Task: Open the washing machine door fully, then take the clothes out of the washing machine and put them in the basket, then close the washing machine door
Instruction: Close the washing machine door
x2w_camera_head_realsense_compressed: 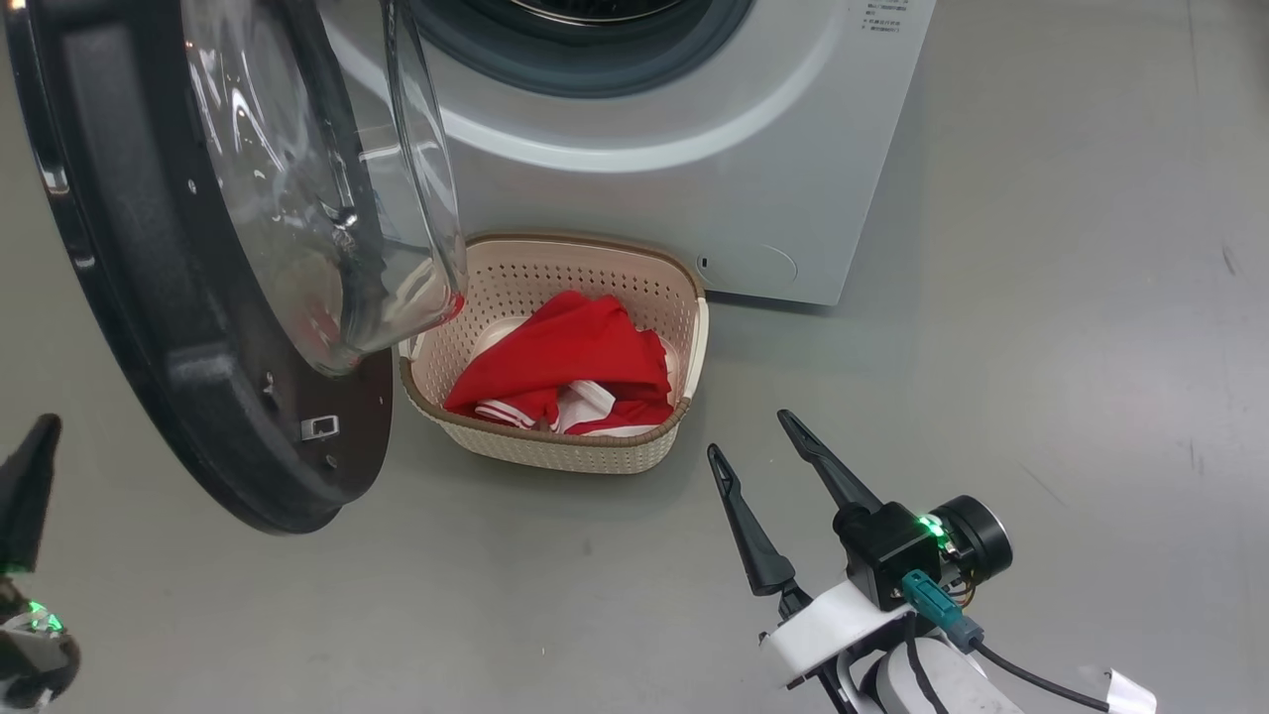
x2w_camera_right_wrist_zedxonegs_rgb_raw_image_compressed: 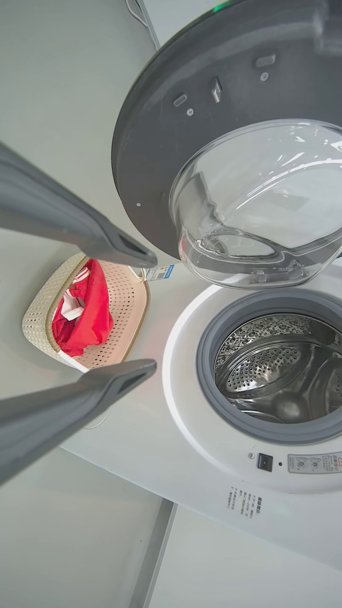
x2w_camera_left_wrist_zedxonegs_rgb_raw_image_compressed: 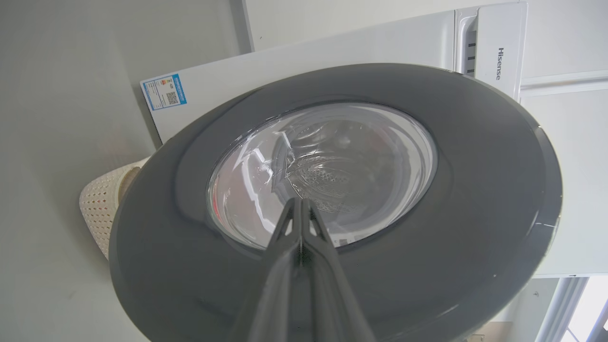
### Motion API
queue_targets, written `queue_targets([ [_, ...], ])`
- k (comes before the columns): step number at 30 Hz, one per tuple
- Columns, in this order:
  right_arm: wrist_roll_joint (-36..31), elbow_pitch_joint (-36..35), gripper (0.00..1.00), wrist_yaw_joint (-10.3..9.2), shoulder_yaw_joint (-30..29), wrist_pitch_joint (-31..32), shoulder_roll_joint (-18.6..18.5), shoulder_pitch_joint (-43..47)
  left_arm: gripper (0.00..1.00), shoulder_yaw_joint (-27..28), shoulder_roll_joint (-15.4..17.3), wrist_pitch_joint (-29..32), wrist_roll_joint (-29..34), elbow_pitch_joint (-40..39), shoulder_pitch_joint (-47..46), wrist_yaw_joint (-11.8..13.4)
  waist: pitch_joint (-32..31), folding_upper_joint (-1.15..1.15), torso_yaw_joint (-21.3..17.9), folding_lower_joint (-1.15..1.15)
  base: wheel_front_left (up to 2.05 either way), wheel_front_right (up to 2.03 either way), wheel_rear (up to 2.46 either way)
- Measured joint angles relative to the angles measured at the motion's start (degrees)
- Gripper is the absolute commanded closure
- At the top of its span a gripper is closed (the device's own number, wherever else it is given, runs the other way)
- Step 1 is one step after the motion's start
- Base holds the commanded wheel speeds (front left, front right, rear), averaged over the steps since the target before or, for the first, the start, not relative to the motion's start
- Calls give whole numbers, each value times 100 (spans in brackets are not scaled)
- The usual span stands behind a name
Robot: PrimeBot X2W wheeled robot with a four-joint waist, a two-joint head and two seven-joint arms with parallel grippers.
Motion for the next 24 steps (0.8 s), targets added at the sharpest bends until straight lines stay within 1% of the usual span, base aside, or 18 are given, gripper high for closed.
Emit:
queue_targets([
  [2, 0, 0, 0, 0, 0, 0, 1, 0, 100, -10, -38, 382, -399, 7, -23, 132, 9, 0, -8, 0, 0, 0, 0],
  [3, 0, 0, 0, 0, 0, 0, 1, 0, 100, -3, -52, 692, -700, 5, -38, 277, 19, 0, -17, 0, 0, 0, 0],
  [4, 0, 0, 0, 0, 0, 0, 1, 0, 100, 13, -58, 827, -865, 7, -52, 356, 23, 0, -21, 0, 0, 0, 0],
  [5, 0, 0, 0, 0, 0, 0, 1, 0, 100, 13, -58, 827, -865, 7, -52, 356, 23, 0, -21, 0, 0, 0, 0],
  [9, 0, 0, 0, 0, 0, 0, 1, 0, 100, 64, -63, 1321, -1334, -7, -132, 626, 39, 0, -40, 0, 0, 0, 0],
  [14, -1, 0, 0, 0, 11, 0, 1, 0, 100, 181, -62, 1660, -1677, 65, -147, 1042, 54, 0, -67, 0, 0, 0, 0],
  [15, -1, 1, 0, 0, 14, 0, 1, 0, 100, 213, -74, 1722, -1826, 79, -152, 1123, 56, 0, -74, 0, 0, 0, 0],
  [17, -1, 1, 0, 0, 23, 0, 1, 0, 100, 220, -78, 1872, -1958, 59, -163, 1168, 58, 0, -90, 0, 0, 0, 0],
  [24, -9, 5, 0, 0, 40, 0, 1, 0, 100, 105, -47, 2274, -2017, -58, -177, 1211, 65, 0, -154, 0, 0, 0, 0],
])
